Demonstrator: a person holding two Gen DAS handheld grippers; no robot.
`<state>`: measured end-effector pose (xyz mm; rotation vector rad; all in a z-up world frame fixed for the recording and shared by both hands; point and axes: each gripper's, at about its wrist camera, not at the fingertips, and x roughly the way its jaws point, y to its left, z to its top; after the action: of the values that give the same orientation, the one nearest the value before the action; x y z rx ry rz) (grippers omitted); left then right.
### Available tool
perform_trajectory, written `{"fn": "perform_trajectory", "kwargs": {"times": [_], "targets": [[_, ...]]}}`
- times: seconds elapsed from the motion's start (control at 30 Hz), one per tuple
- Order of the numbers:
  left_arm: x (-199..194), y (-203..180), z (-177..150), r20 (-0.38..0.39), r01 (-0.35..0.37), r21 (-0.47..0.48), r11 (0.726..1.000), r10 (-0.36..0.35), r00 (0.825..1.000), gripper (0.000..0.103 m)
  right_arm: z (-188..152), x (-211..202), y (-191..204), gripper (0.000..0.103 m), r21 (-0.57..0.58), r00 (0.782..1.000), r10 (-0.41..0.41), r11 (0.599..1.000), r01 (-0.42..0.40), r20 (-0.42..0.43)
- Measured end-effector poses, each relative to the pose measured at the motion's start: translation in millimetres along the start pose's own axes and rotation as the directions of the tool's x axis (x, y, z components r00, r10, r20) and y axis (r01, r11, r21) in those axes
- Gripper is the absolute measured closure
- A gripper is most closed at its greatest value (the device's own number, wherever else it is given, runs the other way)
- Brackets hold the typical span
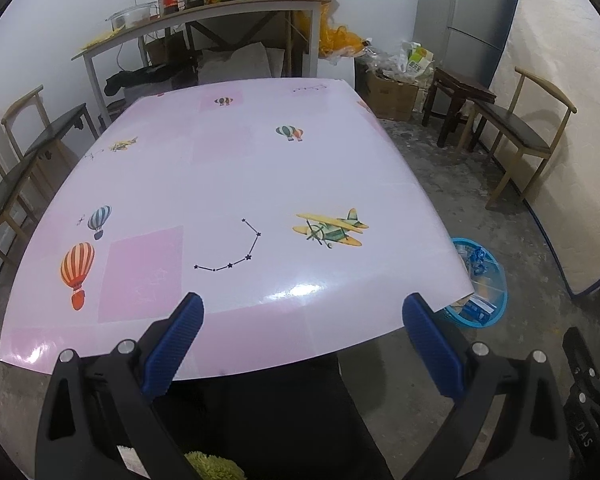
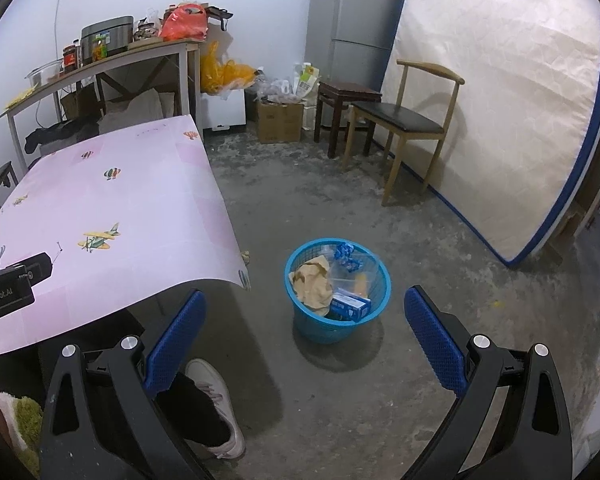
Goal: Collect trash
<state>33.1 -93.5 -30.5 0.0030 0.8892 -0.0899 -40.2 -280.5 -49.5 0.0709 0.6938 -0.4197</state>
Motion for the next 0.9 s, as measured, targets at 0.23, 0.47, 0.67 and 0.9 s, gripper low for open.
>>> {"fn": "perform_trajectory", "kwargs": {"times": [0.23,0.47,0.67,0.9], "targets": [[-0.4,1.3,0.7,-0.001,-0.003,-0.002,1.0,0.003,1.0,0.006,0.6,0.5,0.1,0.008,0.002,1.0,0.0,1.0,0.0,-0.002],[-0.3,0.6,0.6,-0.006,-0.007,-0.001,1.0,0.007,1.0,0.005,-2.3,1.4,-0.7,0.008,0.006,1.0,-0.002,1.0,0.002,-0.004],[0.7,0.7,0.5,-0.008,-0.004,-0.002,1.0,0.004,1.0,0.005,-3.2,1.9,-2.0,0.008,0.007,1.0,-0.006,1.0,0.006,-0.004],[2.3,0.7,-0.1,-0.015,-0.003,0.001,1.0,0.003,1.0,0.006,-3.3,1.2,-4.2,0.008,0.003,1.0,-0.012,1.0,0.012,0.001]]}}
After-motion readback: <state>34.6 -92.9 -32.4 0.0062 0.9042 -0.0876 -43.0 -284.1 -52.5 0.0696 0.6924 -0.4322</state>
